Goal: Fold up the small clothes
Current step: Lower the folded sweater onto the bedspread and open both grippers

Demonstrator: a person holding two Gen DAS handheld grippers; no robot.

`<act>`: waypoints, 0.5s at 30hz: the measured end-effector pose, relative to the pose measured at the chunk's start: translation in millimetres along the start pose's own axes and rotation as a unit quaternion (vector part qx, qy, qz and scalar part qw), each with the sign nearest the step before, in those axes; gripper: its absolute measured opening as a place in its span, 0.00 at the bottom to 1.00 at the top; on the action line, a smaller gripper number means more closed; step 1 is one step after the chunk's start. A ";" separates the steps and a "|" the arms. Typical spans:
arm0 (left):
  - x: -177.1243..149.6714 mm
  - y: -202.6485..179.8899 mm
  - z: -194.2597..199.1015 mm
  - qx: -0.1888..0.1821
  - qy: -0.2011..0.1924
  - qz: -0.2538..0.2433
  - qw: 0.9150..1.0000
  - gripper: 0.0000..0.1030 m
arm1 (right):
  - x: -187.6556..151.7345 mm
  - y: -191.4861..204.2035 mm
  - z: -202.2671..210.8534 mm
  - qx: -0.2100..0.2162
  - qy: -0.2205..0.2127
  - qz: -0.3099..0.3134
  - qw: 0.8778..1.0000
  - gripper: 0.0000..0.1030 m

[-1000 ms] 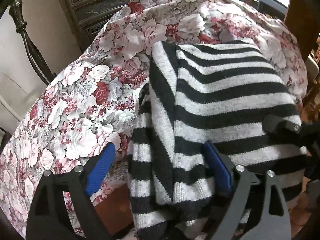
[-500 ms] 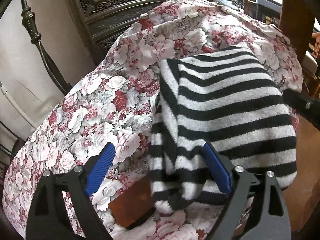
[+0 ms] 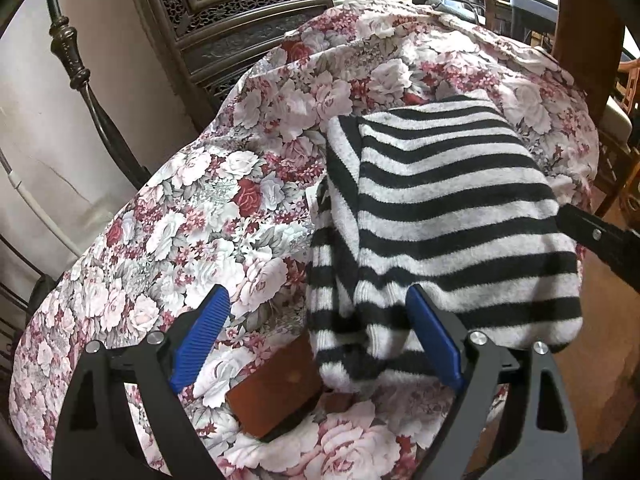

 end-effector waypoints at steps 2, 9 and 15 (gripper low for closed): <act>-2.9 0.1 5.4 0.002 -0.002 0.001 1.000 0.84 | -6.8 0.2 12.1 0.009 -0.002 -0.008 1.000 0.70; -15.3 -0.5 30.8 0.009 -0.012 0.001 1.000 0.86 | -25.1 -0.1 47.2 0.026 -0.020 -0.022 0.999 0.81; -24.5 -1.6 59.6 0.009 -0.026 0.006 1.000 0.89 | -44.6 9.0 79.1 0.006 -0.054 0.015 0.998 0.95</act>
Point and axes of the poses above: each gripper's, at about its wrist camera, not at the fingertips, and z roughly against the way its jaws point, y to its left, x to its top, the point moved 9 cm from there along -z, roughly the way its jaws point, and after that the axes turned 10 degrees about -z, right-handed, at the moved point
